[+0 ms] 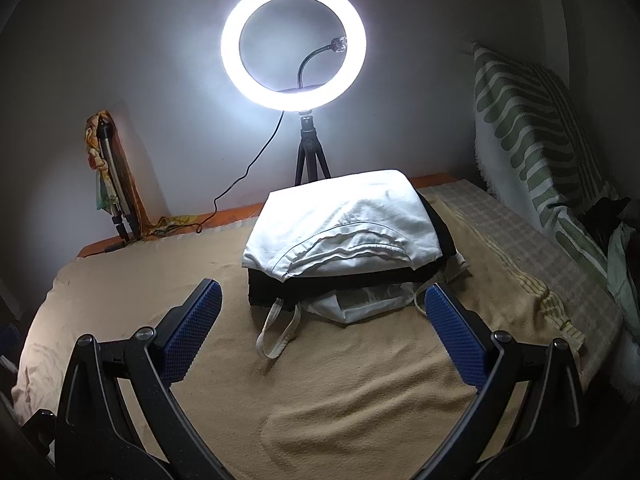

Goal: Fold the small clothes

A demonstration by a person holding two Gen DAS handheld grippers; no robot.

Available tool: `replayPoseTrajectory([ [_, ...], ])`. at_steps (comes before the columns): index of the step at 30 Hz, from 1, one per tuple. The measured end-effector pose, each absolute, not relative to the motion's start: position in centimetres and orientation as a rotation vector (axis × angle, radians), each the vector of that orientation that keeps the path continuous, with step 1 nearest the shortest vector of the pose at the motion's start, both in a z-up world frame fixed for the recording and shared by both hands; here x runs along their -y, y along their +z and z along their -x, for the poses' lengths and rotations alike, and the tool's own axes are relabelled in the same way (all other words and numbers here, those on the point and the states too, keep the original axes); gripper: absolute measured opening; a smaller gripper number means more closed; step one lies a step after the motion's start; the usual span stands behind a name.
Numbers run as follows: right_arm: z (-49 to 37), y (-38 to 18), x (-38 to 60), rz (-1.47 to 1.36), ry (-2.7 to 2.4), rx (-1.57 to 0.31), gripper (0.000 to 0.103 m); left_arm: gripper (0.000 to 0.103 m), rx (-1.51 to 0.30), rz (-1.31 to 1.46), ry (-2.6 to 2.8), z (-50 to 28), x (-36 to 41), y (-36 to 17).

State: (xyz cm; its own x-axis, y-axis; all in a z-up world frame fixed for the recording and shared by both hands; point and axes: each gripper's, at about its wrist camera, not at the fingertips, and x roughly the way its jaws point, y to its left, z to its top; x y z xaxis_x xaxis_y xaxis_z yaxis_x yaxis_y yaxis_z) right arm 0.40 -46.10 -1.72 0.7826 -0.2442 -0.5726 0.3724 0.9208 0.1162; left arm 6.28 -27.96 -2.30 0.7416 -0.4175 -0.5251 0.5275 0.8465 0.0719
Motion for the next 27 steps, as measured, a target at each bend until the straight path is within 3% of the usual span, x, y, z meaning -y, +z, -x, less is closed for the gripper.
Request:
replayPoseTrajectory([
  [27,-0.86,-1.9,45.46,-0.204,-0.307,-0.585,0.103,0.103,-0.51,-0.224,-0.524,-6.09,27.84,-2.02],
])
